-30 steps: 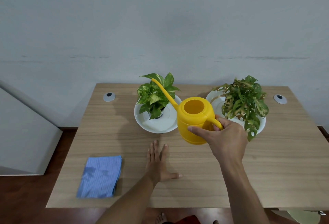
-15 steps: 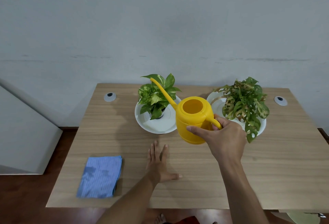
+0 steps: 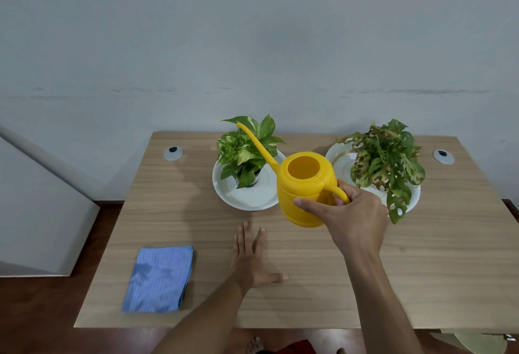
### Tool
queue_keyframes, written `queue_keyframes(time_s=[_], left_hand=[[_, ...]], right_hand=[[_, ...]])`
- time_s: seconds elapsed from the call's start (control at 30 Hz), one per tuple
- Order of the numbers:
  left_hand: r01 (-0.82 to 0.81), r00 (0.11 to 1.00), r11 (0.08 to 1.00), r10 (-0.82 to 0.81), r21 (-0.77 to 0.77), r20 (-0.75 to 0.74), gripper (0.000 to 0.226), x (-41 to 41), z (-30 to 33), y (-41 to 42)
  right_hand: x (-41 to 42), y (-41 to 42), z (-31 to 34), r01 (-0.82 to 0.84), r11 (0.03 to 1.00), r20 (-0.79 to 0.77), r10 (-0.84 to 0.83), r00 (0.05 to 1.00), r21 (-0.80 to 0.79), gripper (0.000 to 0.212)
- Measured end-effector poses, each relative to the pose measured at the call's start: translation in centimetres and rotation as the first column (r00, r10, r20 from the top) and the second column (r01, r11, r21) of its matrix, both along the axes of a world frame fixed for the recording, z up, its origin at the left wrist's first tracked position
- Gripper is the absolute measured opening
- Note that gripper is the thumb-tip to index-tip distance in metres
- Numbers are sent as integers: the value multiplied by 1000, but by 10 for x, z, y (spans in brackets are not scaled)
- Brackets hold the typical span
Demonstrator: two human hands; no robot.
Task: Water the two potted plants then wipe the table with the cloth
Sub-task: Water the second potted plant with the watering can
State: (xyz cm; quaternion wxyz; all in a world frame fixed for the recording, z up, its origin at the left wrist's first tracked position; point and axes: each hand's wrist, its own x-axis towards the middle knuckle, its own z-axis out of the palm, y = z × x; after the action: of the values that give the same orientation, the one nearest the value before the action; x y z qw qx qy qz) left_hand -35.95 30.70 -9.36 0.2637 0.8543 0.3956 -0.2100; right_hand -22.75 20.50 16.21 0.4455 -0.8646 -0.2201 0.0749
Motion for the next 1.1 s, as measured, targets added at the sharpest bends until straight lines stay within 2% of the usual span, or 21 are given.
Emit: queue_keyframes(time_s=[1.1], left_hand=[[6, 1000, 1000, -6, -7, 14, 146, -1, 2, 0]], right_hand=[[-5, -1, 4, 7, 1000, -22, -8, 1000, -30, 54]])
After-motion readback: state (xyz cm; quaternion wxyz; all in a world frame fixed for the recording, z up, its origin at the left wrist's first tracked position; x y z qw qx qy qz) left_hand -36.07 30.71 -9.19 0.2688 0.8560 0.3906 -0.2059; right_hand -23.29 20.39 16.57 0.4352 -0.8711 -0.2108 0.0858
